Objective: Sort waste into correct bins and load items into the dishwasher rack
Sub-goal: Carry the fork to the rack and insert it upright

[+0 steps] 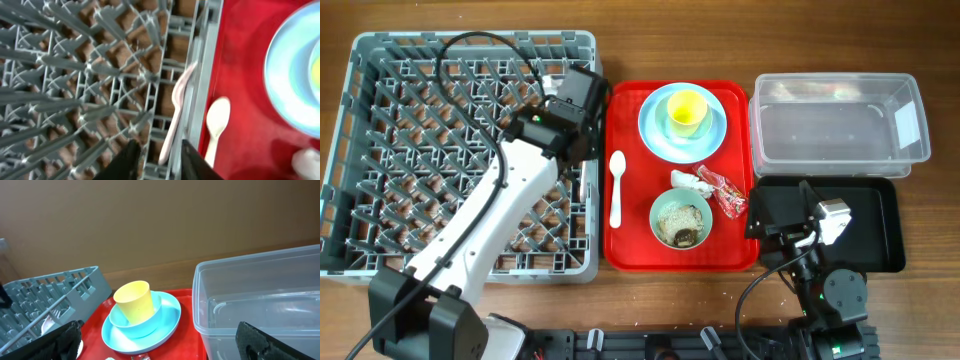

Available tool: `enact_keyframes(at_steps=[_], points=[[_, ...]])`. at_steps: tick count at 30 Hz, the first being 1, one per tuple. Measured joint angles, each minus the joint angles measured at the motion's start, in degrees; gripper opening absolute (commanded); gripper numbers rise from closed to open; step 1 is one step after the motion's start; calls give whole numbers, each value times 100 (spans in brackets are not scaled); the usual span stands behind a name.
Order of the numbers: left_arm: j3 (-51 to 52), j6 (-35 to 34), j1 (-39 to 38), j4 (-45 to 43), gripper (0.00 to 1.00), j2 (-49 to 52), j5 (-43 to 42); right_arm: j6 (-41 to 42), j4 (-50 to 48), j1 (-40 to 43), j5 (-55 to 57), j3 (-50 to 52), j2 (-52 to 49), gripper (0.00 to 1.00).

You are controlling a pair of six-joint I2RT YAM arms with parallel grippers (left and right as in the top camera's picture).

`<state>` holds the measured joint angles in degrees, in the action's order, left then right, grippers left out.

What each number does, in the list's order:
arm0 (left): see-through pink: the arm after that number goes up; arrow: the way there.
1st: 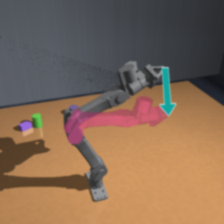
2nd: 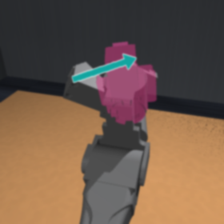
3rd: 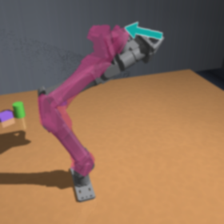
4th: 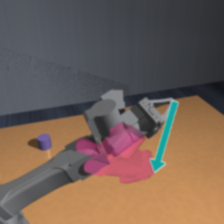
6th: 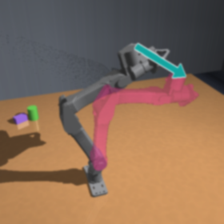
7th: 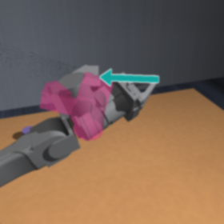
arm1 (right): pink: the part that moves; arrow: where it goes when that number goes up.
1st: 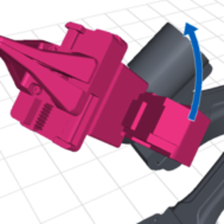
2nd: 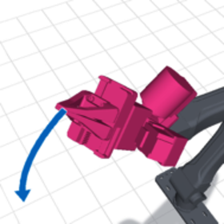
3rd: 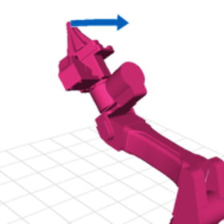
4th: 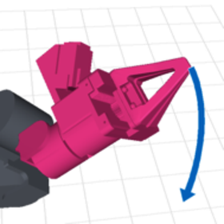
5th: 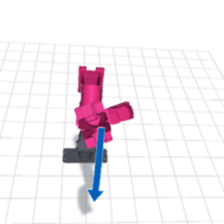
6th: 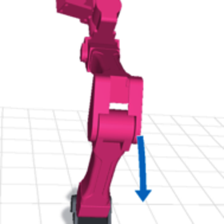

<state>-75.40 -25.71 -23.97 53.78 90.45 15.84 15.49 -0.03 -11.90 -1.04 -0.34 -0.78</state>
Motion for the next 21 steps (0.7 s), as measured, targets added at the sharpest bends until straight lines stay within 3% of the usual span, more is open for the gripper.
enact_keyframes(at_steps=[2,5,13,21], points=[[0,35,173,-229,20,72,-208,0,0,0,0,0,-2,100],[0,688,511,-573,9,254,-940,0,0,0,0,0,0,100],[0,1858,1161,-708,17,868,-2090,0,2,0,0,0,0,100],[0,2142,1156,-933,17,986,-2476,0,2,0,0,0,0,100]])
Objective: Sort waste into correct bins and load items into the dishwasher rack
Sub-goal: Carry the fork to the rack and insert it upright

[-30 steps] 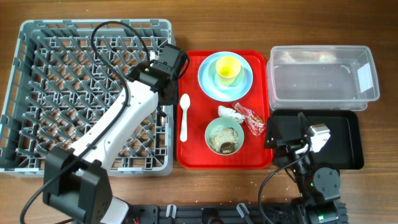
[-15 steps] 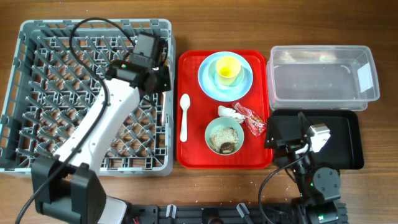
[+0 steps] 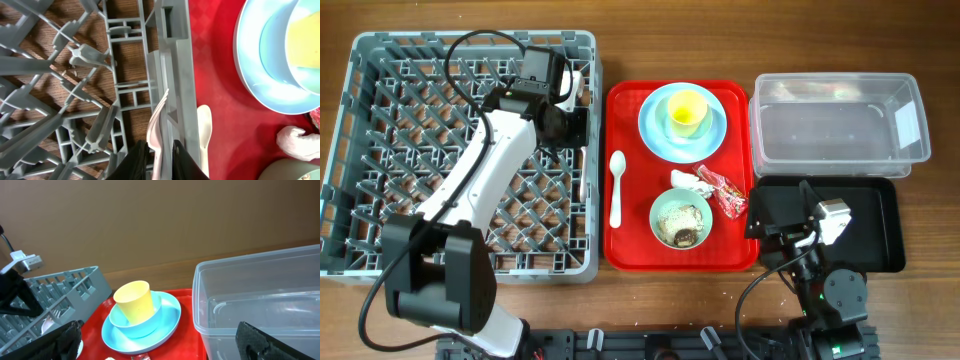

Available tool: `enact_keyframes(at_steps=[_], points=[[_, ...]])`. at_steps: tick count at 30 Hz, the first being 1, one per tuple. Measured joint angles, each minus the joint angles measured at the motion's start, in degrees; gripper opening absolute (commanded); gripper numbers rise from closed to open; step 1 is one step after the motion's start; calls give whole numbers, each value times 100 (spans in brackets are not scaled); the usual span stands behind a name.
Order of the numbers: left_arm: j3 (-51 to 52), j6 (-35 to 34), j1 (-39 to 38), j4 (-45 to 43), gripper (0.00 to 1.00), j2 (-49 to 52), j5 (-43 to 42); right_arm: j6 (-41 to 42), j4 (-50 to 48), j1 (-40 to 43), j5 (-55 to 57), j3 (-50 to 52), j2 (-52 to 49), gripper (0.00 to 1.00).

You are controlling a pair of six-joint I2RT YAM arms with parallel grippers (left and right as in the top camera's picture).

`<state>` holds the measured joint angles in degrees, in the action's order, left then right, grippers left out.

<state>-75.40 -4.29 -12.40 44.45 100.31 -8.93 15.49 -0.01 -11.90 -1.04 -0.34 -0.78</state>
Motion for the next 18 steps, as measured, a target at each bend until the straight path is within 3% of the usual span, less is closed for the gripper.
enact_keyframes(at_steps=[18], points=[[15,61,0,-271,10,428,0,0,0,0,0,0,0,100]])
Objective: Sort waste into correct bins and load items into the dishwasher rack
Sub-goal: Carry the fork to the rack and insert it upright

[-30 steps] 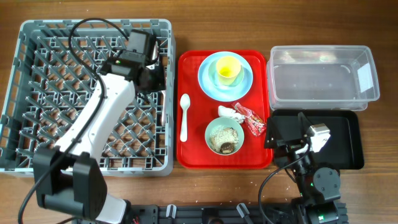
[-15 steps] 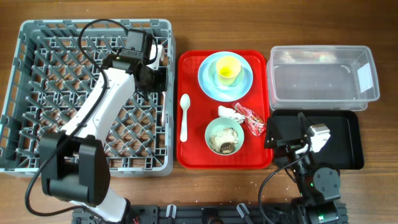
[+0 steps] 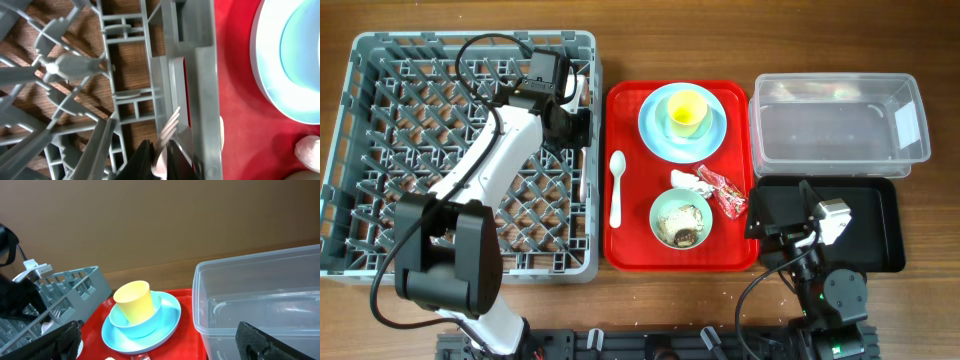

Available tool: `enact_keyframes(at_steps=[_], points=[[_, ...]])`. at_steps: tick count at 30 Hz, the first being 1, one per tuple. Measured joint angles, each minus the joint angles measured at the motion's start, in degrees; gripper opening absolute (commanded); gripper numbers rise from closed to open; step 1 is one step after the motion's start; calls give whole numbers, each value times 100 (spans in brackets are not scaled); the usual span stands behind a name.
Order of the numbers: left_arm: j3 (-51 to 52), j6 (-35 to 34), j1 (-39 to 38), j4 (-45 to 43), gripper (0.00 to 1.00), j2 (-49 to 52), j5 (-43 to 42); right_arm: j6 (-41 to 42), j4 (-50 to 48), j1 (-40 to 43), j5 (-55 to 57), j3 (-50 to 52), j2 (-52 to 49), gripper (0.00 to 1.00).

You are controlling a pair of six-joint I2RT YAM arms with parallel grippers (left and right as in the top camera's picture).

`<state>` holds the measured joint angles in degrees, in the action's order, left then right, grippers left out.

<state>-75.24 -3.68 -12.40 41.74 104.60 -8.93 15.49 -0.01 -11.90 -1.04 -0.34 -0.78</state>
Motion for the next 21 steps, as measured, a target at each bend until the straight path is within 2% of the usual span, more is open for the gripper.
enact_keyframes(at_steps=[9,21], points=[[109,4,2,-109,4,0,7,0,0,0,0,0,0,100],[90,39,4,-192,4,0,57,0,0,0,0,0,0,100]])
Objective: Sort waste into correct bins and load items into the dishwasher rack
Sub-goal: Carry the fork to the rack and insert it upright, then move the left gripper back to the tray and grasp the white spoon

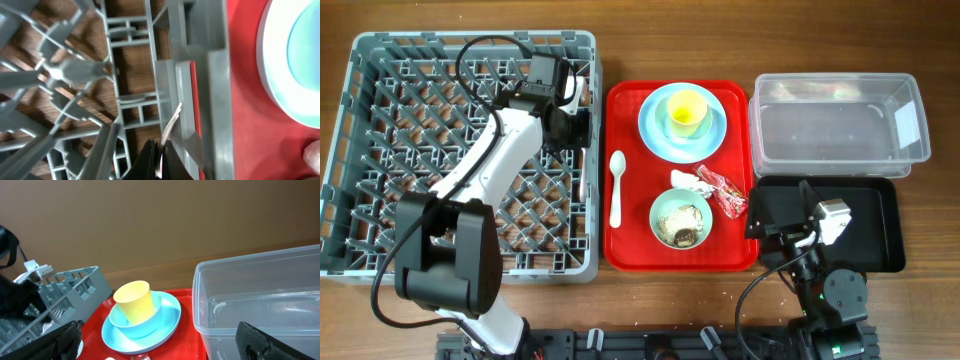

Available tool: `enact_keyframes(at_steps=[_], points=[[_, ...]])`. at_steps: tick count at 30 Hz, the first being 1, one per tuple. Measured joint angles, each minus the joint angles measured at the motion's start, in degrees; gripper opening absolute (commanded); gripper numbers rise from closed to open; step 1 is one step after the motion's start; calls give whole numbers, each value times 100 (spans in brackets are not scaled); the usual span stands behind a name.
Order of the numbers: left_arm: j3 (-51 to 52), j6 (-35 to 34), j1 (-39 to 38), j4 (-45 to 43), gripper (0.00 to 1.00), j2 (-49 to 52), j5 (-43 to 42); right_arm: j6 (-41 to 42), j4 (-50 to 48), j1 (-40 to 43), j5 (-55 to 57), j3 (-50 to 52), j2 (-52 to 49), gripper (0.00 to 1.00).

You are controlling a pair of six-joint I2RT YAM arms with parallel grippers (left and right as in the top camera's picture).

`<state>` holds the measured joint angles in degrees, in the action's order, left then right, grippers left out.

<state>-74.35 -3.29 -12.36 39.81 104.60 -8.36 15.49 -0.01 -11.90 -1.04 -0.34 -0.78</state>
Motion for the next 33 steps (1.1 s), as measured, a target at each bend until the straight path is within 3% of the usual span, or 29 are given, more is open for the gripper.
enact_keyframes(at_steps=[10,12,13,17,24,29,33], points=[[-168,-219,0,168,4,-142,251,0,0,0,0,0,0,100],[-170,-243,-2,221,14,-142,251,0,-2,0,0,0,-2,100],[-170,-271,0,251,27,-142,251,0,0,0,0,0,-2,100],[-170,-345,-2,260,35,-142,249,0,0,0,0,0,-2,100],[-170,-393,-7,293,28,-367,247,0,-2,0,0,0,-2,100],[-192,-925,-153,787,6,-1436,26,0,0,0,0,0,0,100],[-245,-1368,-632,1360,4,-1722,-83,0,-2,0,0,0,0,100]])
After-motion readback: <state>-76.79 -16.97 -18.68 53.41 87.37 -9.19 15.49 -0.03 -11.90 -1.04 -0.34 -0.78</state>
